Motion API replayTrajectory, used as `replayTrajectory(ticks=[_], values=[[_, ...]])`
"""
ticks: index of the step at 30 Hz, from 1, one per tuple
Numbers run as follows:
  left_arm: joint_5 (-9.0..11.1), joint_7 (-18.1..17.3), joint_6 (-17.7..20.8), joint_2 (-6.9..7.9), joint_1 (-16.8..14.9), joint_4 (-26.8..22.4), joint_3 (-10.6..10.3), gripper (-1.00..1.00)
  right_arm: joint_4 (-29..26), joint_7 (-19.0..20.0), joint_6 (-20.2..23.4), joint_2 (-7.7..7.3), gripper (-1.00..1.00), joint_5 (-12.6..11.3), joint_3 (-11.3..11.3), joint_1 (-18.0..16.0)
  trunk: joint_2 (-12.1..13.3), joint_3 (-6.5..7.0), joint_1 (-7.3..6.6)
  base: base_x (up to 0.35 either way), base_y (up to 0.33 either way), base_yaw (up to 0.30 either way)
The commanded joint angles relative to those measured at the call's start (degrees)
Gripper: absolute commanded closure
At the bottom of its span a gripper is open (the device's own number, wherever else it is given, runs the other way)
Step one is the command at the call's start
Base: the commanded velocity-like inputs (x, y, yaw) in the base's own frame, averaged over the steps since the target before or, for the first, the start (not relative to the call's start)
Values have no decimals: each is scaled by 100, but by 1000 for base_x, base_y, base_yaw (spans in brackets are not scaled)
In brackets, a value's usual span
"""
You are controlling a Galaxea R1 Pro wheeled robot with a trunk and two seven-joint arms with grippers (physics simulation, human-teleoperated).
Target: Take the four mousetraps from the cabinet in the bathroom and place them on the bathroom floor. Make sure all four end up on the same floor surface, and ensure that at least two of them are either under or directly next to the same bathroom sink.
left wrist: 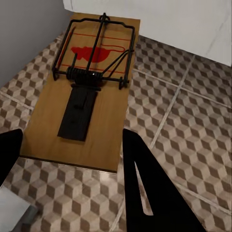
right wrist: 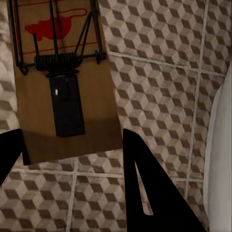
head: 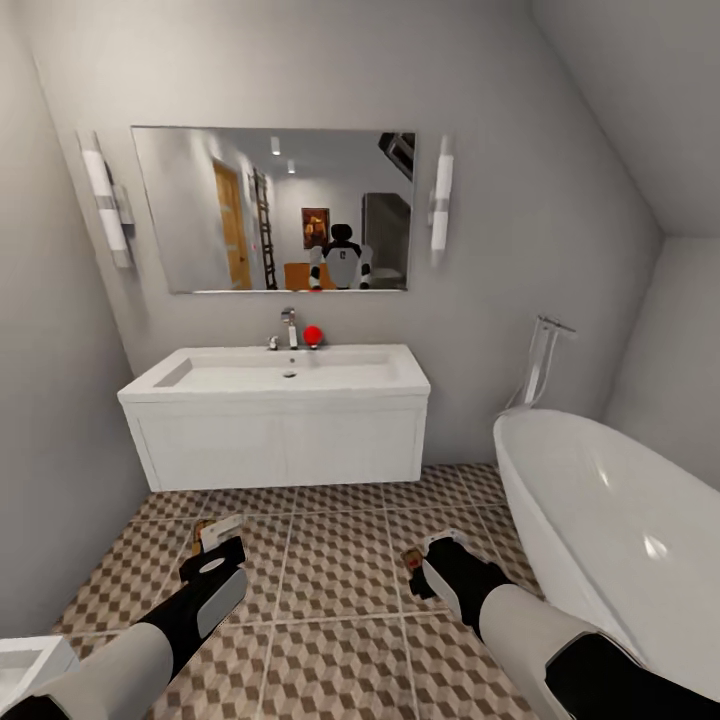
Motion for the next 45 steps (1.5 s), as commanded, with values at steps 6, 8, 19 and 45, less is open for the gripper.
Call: replayTrajectory(ticks=[6,8,19,45], values=[[39,30,-17,6,-6,-4,-45,100,-9,-40,16,-5,100,-80,36,-3,-3,-7,3,323,0,275],[39,30,-17,6,-6,-4,-45,100,-9,-40,17,-7,100,-80,36,-3,-3,-7,3,323,0,275],[16,34,-10,6,-6,5,-45,100,-6,-21,20,-8,100,-85,30,-3,-3,-7,3,290,0,185],[-39,61,465,-492,-6,-26,-206,100,-34,3,12,-64,100,-150,-25,-3,-83,-43,47,16,0,5]])
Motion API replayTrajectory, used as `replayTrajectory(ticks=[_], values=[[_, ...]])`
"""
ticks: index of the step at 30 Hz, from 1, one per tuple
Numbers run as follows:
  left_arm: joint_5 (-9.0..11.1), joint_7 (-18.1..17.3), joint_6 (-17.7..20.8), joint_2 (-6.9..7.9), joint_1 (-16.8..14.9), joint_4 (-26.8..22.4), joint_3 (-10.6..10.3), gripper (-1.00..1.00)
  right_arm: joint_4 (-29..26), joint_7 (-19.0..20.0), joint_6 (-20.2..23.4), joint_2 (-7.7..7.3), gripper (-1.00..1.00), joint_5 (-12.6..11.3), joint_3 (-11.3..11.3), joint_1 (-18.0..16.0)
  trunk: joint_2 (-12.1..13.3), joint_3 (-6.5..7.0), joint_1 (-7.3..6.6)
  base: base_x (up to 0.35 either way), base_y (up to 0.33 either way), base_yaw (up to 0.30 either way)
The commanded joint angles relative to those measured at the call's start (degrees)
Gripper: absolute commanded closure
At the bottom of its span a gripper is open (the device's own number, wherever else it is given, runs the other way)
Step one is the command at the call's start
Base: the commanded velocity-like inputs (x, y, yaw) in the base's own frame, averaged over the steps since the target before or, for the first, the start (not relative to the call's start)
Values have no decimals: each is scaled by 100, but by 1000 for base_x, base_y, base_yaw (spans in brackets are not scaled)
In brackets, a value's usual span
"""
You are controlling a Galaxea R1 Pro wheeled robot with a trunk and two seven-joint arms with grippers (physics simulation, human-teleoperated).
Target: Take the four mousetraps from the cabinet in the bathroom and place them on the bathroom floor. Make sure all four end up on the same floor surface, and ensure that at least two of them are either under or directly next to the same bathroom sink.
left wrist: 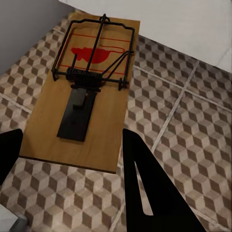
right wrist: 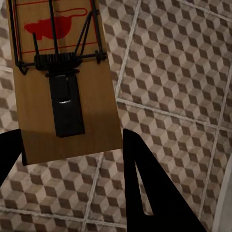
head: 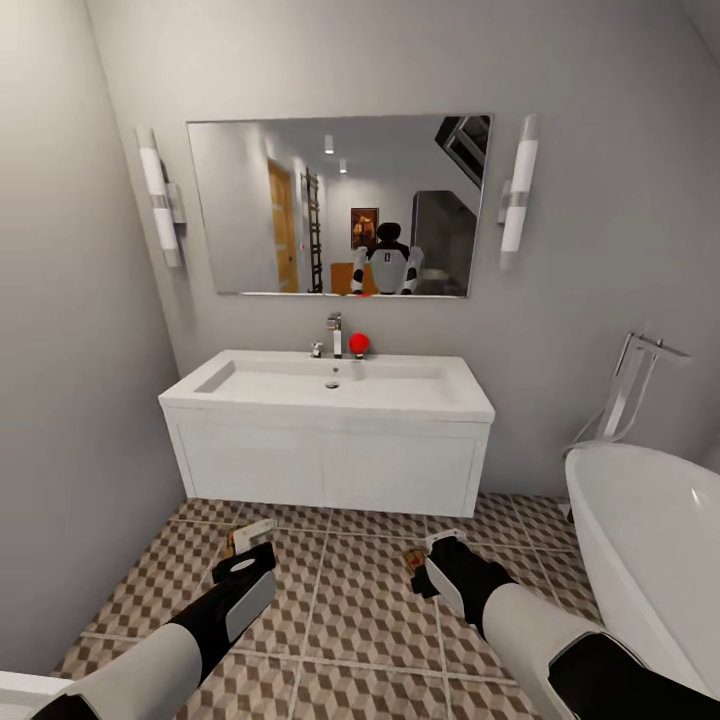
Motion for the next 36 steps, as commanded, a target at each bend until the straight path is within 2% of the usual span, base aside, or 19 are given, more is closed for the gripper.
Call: replayTrajectory(ticks=[1,15,22,36], values=[[7,44,23,1,-7,-8,-46,100,-9,-41,21,-3,100,-80,36,-4,-45,-25,23,0,0,0],[15,40,67,-29,-7,-12,-59,100,-10,-49,18,-3,100,-86,30,-4,-607,-276,330,0,0,0],[22,40,125,-42,-7,4,-63,100,13,-33,-197,-8,100,-89,28,-4,-888,-402,484,0,0,0],[32,40,131,-42,-7,14,-62,100,16,-30,-216,-11,100,-89,27,-4,-1449,-653,791,0,0,0]])
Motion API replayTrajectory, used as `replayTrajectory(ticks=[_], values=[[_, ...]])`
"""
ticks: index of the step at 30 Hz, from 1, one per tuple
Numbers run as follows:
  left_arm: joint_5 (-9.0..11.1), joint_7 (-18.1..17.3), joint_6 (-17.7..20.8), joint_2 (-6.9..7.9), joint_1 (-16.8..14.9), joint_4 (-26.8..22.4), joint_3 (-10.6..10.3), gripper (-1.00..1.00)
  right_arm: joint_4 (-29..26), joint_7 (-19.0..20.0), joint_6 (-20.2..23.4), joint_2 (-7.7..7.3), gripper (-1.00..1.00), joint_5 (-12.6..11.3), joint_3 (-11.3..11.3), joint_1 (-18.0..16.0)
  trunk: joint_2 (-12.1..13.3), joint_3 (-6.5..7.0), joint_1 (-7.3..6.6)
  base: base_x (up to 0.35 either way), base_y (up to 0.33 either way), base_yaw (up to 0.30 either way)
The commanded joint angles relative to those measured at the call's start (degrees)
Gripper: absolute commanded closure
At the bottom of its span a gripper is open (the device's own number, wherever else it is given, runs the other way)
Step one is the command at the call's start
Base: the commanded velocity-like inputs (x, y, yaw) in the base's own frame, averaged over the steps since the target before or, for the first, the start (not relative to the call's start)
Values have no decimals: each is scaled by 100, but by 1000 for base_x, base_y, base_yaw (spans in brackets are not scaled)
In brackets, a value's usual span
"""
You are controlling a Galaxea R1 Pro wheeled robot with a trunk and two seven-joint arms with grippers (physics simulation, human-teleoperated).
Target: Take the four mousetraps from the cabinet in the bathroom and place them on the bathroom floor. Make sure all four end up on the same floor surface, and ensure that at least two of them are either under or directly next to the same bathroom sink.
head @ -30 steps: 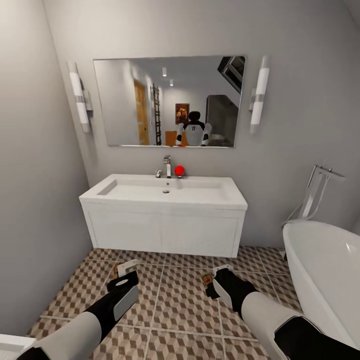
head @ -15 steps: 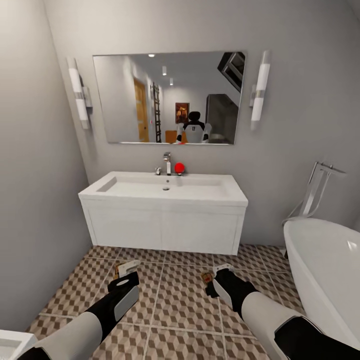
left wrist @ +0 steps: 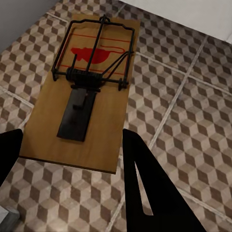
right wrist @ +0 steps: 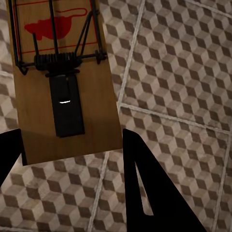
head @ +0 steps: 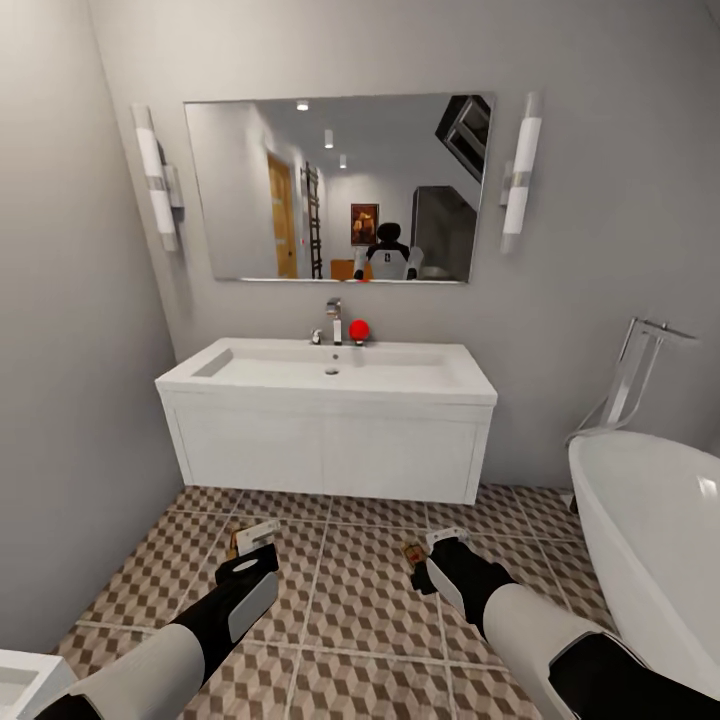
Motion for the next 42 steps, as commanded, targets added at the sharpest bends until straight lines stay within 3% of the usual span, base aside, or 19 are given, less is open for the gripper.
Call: replayTrajectory(ticks=[1,17,28,31,33,36,38,42], values=[[2,47,42,4,-7,-8,-45,100,-9,-36,22,-3,100,-81,39,-4,-45,-25,22,0,0,0],[2,39,103,-10,-7,-8,-53,100,-2,-40,14,1,100,-104,39,-4,-687,-312,374,0,0,-2],[-7,38,103,-9,-7,-8,-58,100,-1,-49,13,8,100,-106,39,-4,-1128,-500,615,0,0,-201],[-16,-8,121,1,-7,-8,-149,100,-2,-49,13,4,100,-106,39,-4,-1248,-546,681,0,0,-234],[-18,-176,180,10,-7,-8,-319,100,-1,-46,13,3,100,-106,39,-4,-1328,-576,725,0,0,-230],[-11,-761,311,19,-7,20,-628,100,0,-46,13,2,100,-102,39,-4,-1449,-621,791,0,0,-210],[2,-1023,345,27,-7,32,-710,100,0,-44,13,2,100,-100,37,-4,-1529,-652,835,0,0,-148],[14,-1196,361,41,-7,40,-767,100,-1,-46,13,2,100,-96,32,-4,-1689,-719,923,0,0,-63]])
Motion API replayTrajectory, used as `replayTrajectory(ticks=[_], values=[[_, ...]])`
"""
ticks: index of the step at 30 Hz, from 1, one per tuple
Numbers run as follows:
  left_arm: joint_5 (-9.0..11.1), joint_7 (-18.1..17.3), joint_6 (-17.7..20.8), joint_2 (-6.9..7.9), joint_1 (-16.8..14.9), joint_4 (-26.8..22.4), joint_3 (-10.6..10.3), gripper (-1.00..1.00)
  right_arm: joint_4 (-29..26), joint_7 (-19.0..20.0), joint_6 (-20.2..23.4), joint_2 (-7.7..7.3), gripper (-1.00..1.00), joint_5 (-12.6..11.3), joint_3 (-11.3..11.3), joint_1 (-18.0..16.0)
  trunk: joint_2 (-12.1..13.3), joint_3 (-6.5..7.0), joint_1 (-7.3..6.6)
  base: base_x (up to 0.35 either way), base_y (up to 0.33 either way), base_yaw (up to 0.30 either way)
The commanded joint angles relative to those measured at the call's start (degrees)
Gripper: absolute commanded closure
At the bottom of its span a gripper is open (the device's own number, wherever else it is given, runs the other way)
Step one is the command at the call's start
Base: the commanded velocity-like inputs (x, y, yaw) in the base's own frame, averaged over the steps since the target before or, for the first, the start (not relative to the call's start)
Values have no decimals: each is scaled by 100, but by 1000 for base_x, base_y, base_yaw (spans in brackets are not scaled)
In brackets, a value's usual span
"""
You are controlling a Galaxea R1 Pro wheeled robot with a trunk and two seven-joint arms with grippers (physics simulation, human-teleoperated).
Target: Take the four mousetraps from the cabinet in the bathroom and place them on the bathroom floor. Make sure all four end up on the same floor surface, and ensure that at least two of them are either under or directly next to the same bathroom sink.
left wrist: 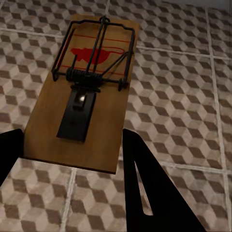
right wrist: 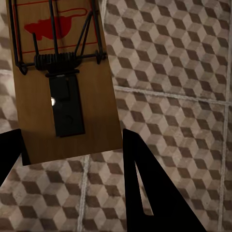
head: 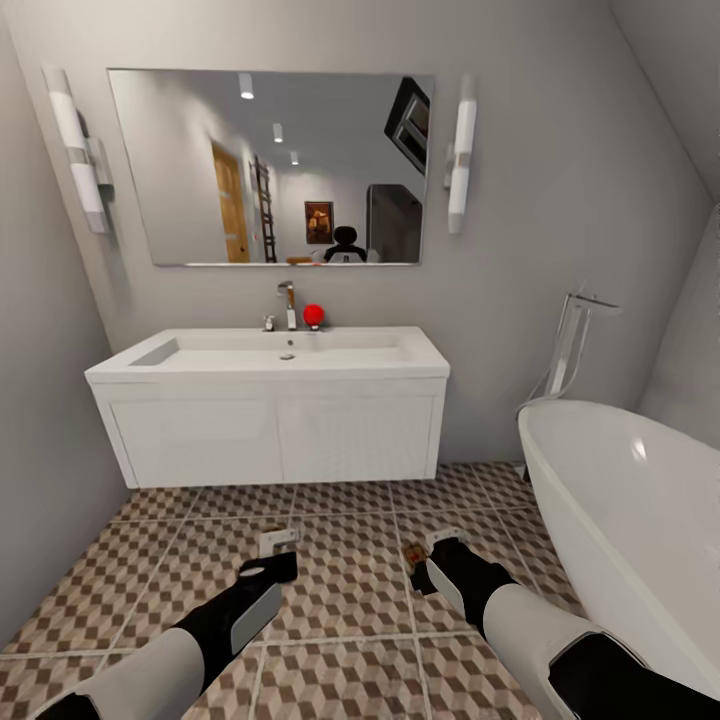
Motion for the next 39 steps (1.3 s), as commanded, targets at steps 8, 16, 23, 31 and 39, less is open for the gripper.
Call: replayTrajectory(ticks=[8,16,23,31,39], values=[[-7,-36,5,63,-6,8,-74,100,-10,-34,3,-6,100,-77,37,-4,-325,-149,176,0,0,-8],[-6,-38,-22,100,-6,75,-82,100,-10,-34,-3,-10,100,-77,40,-4,-325,-149,176,0,0,0],[2,-38,-24,99,-6,80,-83,100,-10,-34,-3,-10,100,-72,39,-4,-606,-274,329,0,0,0],[-5,-38,-25,93,-6,81,-84,100,-8,-36,-66,-10,100,-72,41,-4,-927,-418,505,0,0,0],[-7,-38,-25,92,-6,80,-92,100,-8,-34,-278,-43,100,-82,45,-4,-1248,-562,681,0,0,0]])
